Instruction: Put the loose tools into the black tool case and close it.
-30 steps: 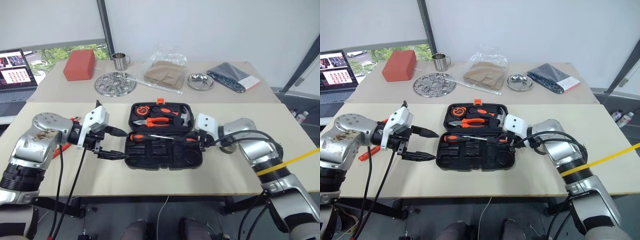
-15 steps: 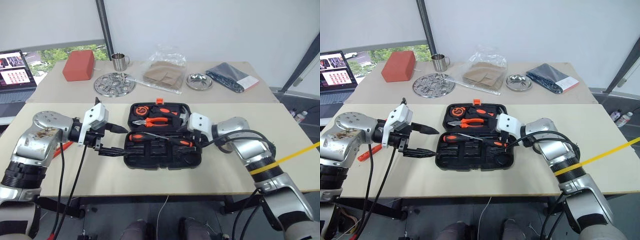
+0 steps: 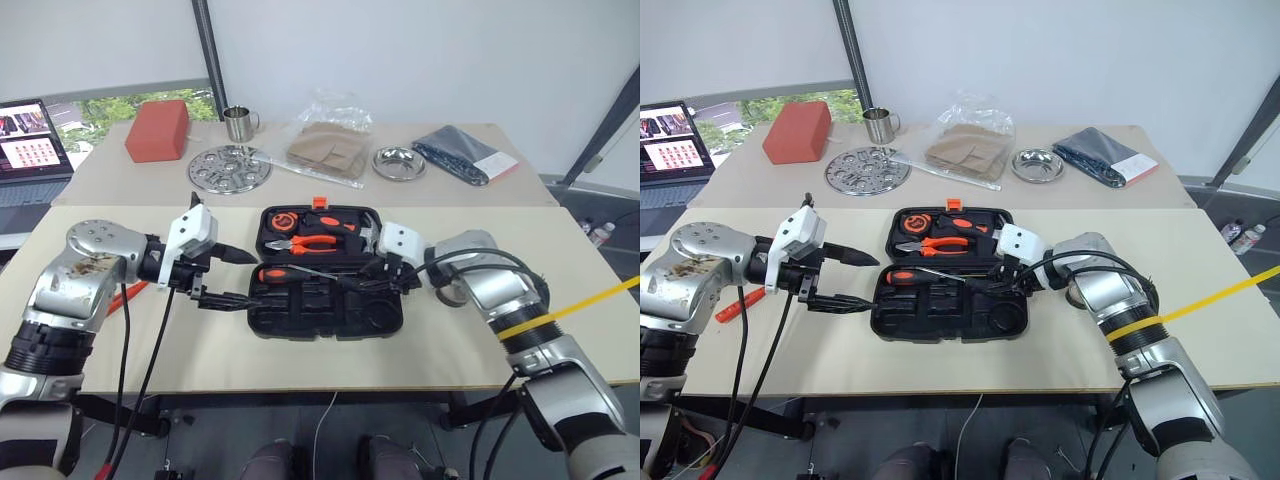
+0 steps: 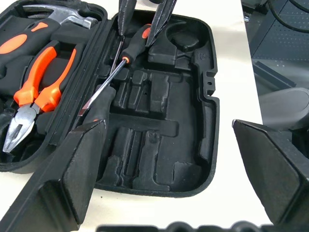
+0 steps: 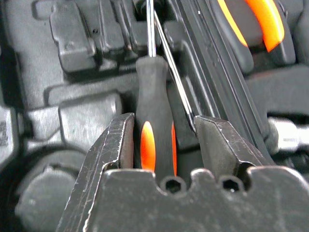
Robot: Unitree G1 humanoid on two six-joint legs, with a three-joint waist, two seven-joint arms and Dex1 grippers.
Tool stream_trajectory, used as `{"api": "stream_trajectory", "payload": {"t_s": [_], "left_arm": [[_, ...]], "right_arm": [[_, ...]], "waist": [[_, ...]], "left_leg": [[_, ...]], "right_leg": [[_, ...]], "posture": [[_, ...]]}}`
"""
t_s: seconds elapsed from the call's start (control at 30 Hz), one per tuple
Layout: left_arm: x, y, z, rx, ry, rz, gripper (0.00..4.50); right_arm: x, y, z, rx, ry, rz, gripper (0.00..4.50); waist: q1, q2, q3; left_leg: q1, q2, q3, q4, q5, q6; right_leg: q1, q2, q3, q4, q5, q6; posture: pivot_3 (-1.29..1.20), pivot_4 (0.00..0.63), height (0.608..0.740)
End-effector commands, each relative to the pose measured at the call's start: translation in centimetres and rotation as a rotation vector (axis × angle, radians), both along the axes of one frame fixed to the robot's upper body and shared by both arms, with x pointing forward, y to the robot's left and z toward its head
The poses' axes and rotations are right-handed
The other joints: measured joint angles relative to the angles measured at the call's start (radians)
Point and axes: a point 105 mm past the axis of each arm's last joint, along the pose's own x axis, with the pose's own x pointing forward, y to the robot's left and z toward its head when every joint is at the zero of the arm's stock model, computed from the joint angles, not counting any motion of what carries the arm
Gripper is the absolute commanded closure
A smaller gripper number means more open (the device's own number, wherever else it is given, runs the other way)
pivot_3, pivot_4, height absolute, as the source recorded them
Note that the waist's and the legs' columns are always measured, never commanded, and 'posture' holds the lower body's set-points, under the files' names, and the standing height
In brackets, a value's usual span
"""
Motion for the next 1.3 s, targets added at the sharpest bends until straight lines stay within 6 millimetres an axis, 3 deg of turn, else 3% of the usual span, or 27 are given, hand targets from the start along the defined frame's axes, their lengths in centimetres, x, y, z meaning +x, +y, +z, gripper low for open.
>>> {"api": "stream_trajectory", "payload": {"t_s": [0.03,0.2,0.4,0.67,0.77,0.87,0.97,1.13,1.3], "left_arm": [[0.2,0.0,1.0,-0.002,-0.038,-0.004,0.0],[0.5,-0.1,1.2,-0.001,-0.045,-0.005,0.0],[0.6,-0.1,1.2,0.001,-0.052,-0.006,0.0],[0.7,-0.1,1.3,0.001,-0.059,-0.004,0.0],[0.8,0.0,1.3,0.002,-0.062,-0.003,0.0],[0.8,0.0,1.3,0.002,-0.062,-0.001,0.0],[0.8,0.1,1.2,0.003,-0.062,0.0,0.0],[0.9,0.1,1.2,0.003,-0.064,0.002,0.0],[1.1,0.1,1.1,0.003,-0.066,0.006,0.0]], "right_arm": [[-0.9,0.6,-0.1,0.0,0.04,0.042,2.37],[-1.1,1.8,1.4,0.053,0.011,0.078,3.77],[-2.4,3.0,2.3,0.04,-0.045,0.21,3.94],[-2.2,2.0,1.0,-0.081,-0.076,0.228,3.94],[-2.1,1.9,1.1,-0.078,-0.078,0.223,3.18],[-1.8,3.3,3.1,0.072,-0.058,0.169,2.19],[-1.8,4.3,4.3,0.174,-0.02,0.14,2.76],[-2.1,4.7,3.4,0.176,0.004,0.131,4.47],[-1.8,4.8,2.2,0.142,0.004,0.114,4.47]], "waist": [[0.0,0.0,0.0],[0.0,0.0,0.0],[0.0,0.0,0.0],[-0.001,0.0,0.0],[0.001,0.0,0.0],[-0.001,0.0,0.0],[-0.003,0.0,0.0],[0.002,0.0,0.0],[0.0,0.0,0.0]], "left_leg": [[0.0,0.0,0.0,0.0,0.0,0.0],[0.0,0.0,0.0,0.0,0.0,0.0],[0.0,0.0,0.0,0.0,0.0,0.0],[0.0,0.0,0.0,0.0,0.0,0.0],[-0.001,0.0,0.0,0.0,0.0,0.0],[0.0,0.0,0.0,0.0,0.0,0.0],[0.0,0.001,0.0,0.0,0.0,-0.001],[-0.001,0.0,0.0,0.0,0.0,-0.001],[-0.001,0.0,0.0,0.0,0.0,-0.001]], "right_leg": [[0.0,0.0,0.0,0.0,0.0,0.0],[0.0,0.0,0.0,0.0,0.0,0.0],[0.0,0.0,0.0,0.0,0.0,0.0],[-0.001,0.0,0.0,0.0,0.0,0.0],[-0.001,0.0,0.0,0.0,0.0,0.0],[-0.001,0.0,0.0,0.0,0.0,0.0],[-0.001,0.0,0.0,0.001,0.0,0.0],[-0.001,0.0,0.0,0.001,0.0,-0.001],[-0.002,0.0,0.001,0.001,0.0,0.0]], "posture": [[0.0,0.15,0.734],[0.0,0.15,0.734],[0.0,0.15,0.734],[0.0,0.15,0.734],[0.0,0.15,0.734],[0.0,0.15,0.734],[0.0,0.15,0.734],[0.0,0.15,0.734],[0.0,0.15,0.734]]}}
